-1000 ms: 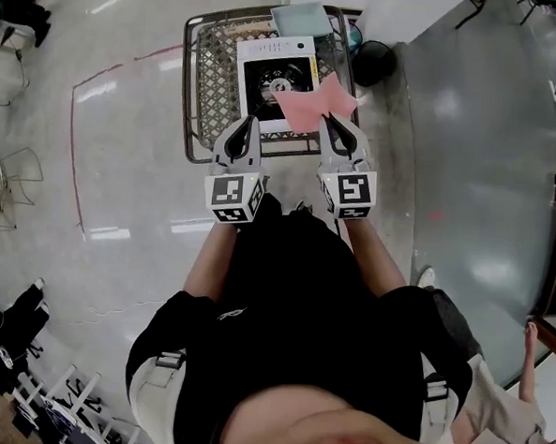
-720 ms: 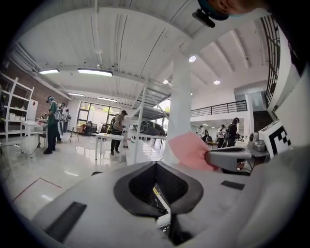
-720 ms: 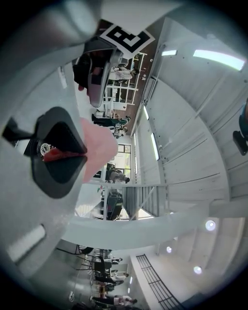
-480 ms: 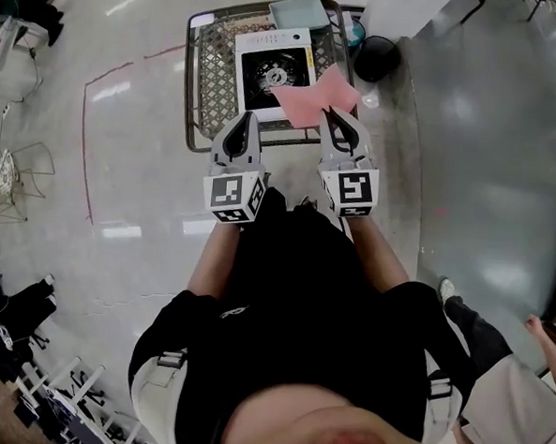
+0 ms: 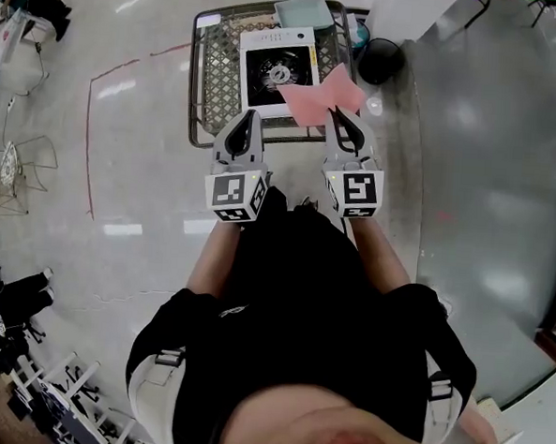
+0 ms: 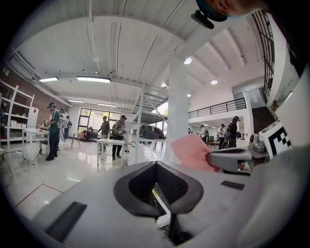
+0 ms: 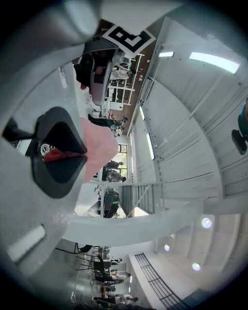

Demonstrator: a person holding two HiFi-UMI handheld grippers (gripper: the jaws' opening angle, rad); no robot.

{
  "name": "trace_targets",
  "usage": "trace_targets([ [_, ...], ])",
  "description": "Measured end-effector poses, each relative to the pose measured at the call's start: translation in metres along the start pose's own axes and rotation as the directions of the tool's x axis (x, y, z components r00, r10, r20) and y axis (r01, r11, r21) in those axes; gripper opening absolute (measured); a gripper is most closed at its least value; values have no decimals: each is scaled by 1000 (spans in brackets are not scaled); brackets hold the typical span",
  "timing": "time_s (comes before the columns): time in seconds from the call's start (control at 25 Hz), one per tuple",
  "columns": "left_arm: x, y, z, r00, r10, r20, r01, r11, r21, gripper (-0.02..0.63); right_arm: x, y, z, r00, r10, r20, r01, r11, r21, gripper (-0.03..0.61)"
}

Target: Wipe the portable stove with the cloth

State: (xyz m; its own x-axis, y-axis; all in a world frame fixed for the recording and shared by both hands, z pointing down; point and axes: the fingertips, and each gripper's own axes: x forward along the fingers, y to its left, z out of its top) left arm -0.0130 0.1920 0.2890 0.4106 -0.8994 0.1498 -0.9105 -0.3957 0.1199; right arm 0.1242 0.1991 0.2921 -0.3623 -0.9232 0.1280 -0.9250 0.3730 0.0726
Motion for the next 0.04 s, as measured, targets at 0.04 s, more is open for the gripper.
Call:
trace_targets([
  [0.04,0,-1,0,1000,-1,1,1,1000,2,0,-1,-1,0,1000,-2,1,2,1000,1,20],
])
